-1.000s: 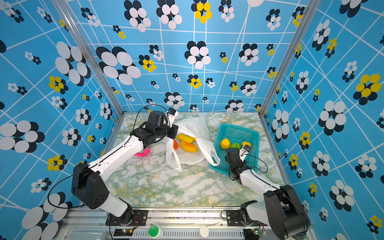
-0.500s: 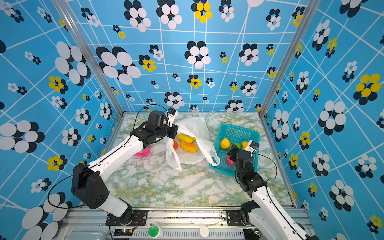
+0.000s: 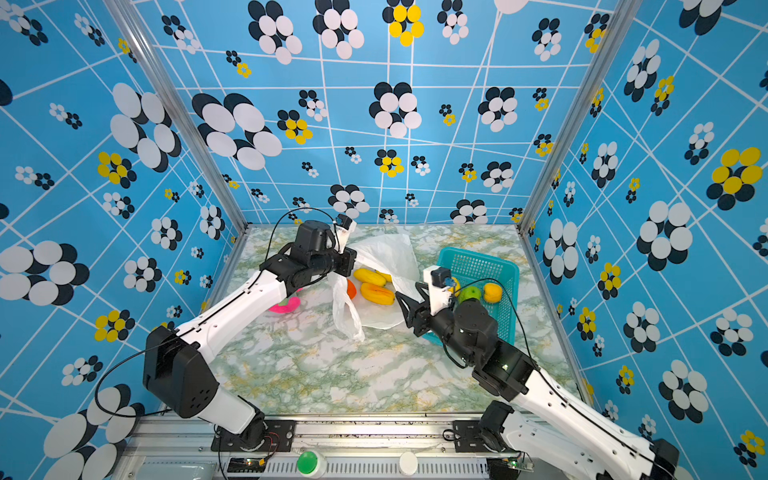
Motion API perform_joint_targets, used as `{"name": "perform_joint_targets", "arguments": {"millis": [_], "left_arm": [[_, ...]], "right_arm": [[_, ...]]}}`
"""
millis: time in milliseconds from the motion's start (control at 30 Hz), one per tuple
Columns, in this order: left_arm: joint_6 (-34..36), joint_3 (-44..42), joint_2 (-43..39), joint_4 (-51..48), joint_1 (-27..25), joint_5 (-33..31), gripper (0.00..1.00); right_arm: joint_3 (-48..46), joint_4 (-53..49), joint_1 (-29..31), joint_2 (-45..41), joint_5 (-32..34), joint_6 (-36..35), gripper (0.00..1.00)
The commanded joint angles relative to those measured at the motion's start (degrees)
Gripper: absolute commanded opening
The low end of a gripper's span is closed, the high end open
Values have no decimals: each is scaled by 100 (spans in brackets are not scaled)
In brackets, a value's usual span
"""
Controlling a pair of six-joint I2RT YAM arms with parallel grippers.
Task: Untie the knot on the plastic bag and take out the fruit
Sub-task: 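Move the open right gripper back down into the bag mouth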
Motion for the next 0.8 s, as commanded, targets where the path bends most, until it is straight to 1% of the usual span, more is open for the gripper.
{"name": "perform_joint_targets", "arguments": {"millis": [0, 67, 167, 267, 333, 400, 533, 633, 767], "left_arm": [[81, 133, 11, -16, 36, -8, 0], [79, 120, -11, -19, 36, -2, 0], [70, 82, -37, 2, 36, 5, 0], [70, 68, -46, -1, 37, -17, 0], [66, 63, -56, -10, 36, -39, 0], [61, 42, -84, -1, 23, -8, 0], [61, 15, -129, 34, 25, -3, 0], [69, 14, -146, 32, 27, 4, 0], [61, 3, -147, 15, 26, -25, 0]], "right_arm": [[344, -34, 247, 708, -157, -612, 55], [549, -122, 330, 1180, -202, -737, 53], [813, -150, 411, 1853, -153, -932, 51], [1116, -366, 417, 2464, 135, -1021, 47], [1183, -336, 413, 2821, 522, -1061, 44], [1165, -193, 413, 3045, 809, -1100, 40], [1097, -8, 345, 3433, 1111, -1201, 36], [1112, 22, 210, 3771, 1160, -1219, 36], [1352, -102, 18, 4330, 1141, -1193, 36]]}}
